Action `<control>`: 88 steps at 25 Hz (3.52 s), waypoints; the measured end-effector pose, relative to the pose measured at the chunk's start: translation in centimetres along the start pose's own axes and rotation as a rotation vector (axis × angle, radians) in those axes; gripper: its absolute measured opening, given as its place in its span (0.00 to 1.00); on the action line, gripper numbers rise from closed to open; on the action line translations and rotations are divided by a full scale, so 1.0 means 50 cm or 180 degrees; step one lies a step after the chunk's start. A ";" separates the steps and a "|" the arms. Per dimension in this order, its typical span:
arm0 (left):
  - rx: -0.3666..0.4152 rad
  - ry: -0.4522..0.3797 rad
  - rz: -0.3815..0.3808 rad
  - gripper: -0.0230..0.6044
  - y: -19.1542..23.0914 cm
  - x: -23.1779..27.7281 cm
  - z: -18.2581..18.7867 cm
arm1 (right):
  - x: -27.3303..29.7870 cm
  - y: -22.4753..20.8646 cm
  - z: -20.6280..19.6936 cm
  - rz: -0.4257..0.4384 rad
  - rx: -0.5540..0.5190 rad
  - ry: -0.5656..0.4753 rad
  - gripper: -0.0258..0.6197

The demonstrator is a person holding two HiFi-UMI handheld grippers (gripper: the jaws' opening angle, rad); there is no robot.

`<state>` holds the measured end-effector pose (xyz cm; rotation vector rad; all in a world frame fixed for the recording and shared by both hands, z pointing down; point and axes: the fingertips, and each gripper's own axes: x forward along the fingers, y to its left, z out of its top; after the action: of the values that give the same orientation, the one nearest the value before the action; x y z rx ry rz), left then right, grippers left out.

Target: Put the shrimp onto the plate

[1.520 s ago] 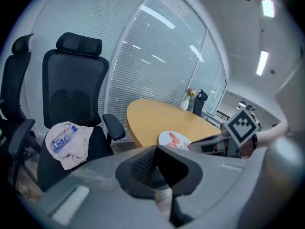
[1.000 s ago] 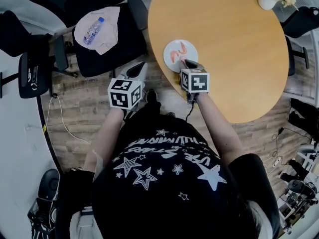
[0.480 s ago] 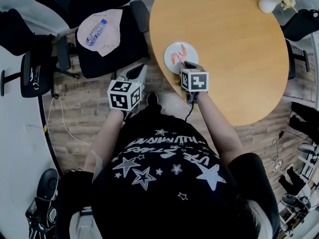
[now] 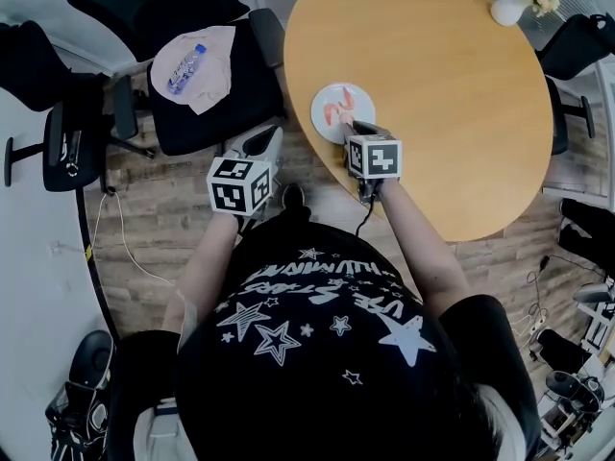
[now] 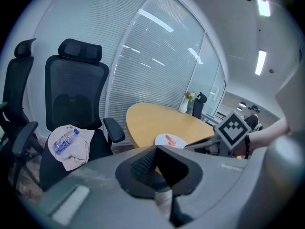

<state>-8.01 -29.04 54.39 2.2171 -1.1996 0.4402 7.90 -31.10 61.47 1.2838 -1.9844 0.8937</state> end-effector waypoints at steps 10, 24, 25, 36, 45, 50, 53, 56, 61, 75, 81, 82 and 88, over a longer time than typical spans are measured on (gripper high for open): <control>0.0015 -0.0144 0.0030 0.04 -0.055 -0.029 0.004 | -0.088 -0.021 0.003 0.0014 0.0034 -0.0259 0.15; 0.0029 -0.0219 0.0011 0.04 -0.169 -0.095 -0.053 | -0.215 -0.026 -0.111 0.0013 -0.0123 -0.0352 0.15; 0.0026 -0.0219 0.0016 0.04 -0.177 -0.101 -0.060 | -0.223 -0.025 -0.120 0.0026 -0.0129 -0.0349 0.15; -0.0105 -0.0234 0.0229 0.04 -0.238 -0.185 -0.156 | -0.289 -0.013 -0.219 0.0161 -0.0148 -0.0346 0.10; -0.0072 -0.0287 0.0321 0.04 -0.255 -0.221 -0.165 | -0.321 0.001 -0.230 0.0228 -0.0134 -0.0444 0.04; -0.0033 -0.0283 0.0178 0.04 -0.263 -0.227 -0.155 | -0.342 0.004 -0.229 0.0231 0.0022 -0.0545 0.04; 0.0002 -0.0241 0.0109 0.04 -0.263 -0.237 -0.163 | -0.352 0.020 -0.236 0.0199 0.0113 -0.0603 0.04; 0.0001 -0.0201 0.0035 0.04 -0.261 -0.259 -0.183 | -0.361 0.047 -0.256 0.0150 0.0176 -0.0630 0.04; -0.0037 -0.0172 -0.0011 0.04 -0.238 -0.312 -0.220 | -0.371 0.108 -0.296 0.0103 0.0216 -0.0590 0.04; 0.0098 -0.0154 -0.0284 0.04 -0.250 -0.392 -0.276 | -0.427 0.189 -0.382 -0.0072 0.0217 -0.0637 0.04; 0.0140 -0.0142 -0.0358 0.04 -0.259 -0.431 -0.300 | -0.459 0.218 -0.420 -0.0139 0.0282 -0.0670 0.04; 0.0146 -0.0138 -0.0369 0.04 -0.261 -0.436 -0.303 | -0.465 0.220 -0.425 -0.0153 0.0296 -0.0678 0.04; 0.0177 -0.0136 -0.0425 0.04 -0.243 -0.462 -0.314 | -0.470 0.252 -0.450 -0.0220 0.0360 -0.0685 0.04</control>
<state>-10.58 1.07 50.38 2.3481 -1.0645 0.3778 7.21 2.93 53.73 1.5603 -2.0620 0.8765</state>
